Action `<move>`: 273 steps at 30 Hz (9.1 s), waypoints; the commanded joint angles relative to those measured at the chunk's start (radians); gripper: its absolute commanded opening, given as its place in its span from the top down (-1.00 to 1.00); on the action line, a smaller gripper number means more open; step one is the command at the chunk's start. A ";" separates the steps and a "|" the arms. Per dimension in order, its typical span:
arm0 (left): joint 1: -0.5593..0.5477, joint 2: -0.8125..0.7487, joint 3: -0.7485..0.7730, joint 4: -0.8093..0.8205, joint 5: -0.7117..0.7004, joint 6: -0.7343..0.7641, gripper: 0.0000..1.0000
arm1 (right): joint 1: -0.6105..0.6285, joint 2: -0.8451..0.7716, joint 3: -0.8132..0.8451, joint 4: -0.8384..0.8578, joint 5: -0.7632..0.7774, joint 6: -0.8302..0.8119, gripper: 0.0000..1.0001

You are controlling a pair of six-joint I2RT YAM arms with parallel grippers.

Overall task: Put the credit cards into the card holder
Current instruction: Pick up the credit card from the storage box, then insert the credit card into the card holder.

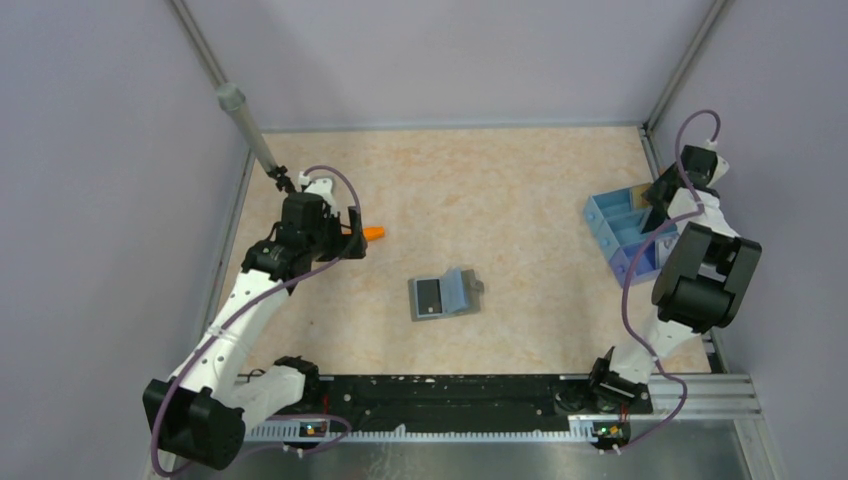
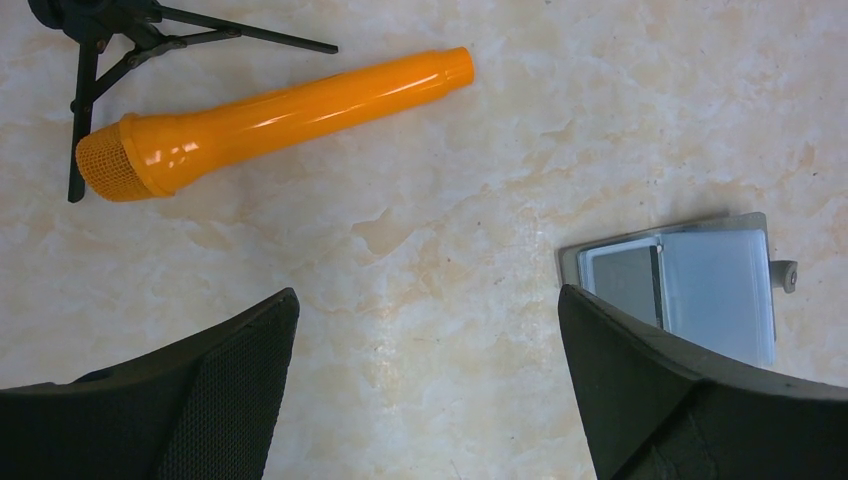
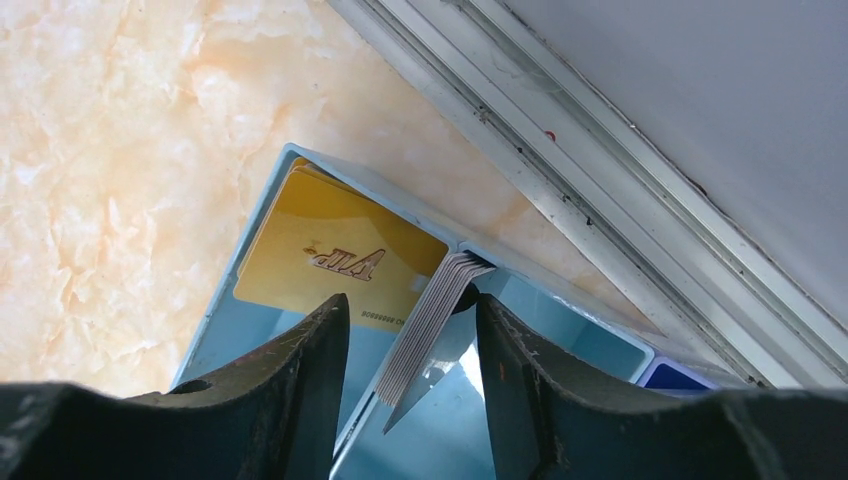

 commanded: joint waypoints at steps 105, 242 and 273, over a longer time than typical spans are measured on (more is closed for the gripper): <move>-0.327 -0.069 -0.542 1.065 0.660 -0.604 1.00 | 0.999 -0.321 -0.227 0.205 -0.887 0.087 -0.25; -0.325 0.393 -0.438 0.661 0.140 -0.427 0.53 | 1.077 -0.251 -0.702 0.568 -0.401 0.564 1.00; -0.325 0.392 -0.434 0.651 0.141 -0.426 0.59 | 1.076 -0.184 -0.774 0.735 -0.364 0.522 1.00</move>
